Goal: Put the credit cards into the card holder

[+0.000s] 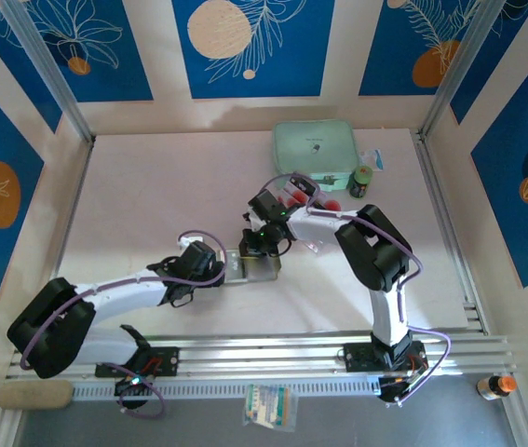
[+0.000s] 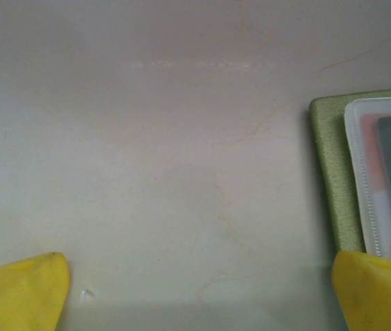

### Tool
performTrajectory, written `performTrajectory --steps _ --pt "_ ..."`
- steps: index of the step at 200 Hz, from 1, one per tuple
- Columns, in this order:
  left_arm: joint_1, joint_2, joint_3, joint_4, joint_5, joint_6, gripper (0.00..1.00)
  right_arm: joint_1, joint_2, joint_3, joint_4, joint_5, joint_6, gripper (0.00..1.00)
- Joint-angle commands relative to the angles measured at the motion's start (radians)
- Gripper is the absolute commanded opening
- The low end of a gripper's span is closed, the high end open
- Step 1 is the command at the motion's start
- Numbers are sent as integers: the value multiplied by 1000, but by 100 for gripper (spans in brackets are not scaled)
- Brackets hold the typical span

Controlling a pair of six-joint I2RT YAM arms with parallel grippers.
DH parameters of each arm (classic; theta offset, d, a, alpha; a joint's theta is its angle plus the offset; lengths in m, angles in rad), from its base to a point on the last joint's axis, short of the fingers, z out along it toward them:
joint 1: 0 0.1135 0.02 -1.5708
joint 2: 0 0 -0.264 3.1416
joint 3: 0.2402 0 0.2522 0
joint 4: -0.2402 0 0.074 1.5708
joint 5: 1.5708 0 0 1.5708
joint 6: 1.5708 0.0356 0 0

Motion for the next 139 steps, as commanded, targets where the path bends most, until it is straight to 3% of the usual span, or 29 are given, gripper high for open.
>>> performTrajectory --steps 1,44,139 --pt "11 4 -8 15 0 2 97 29 34 38 -43 -8 -14 7" --pt "11 -15 -6 6 -3 2 97 35 37 44 -49 -10 -7 5" --pt "13 -20 -25 10 -8 -4 97 19 -111 -75 -33 3 -1 6"
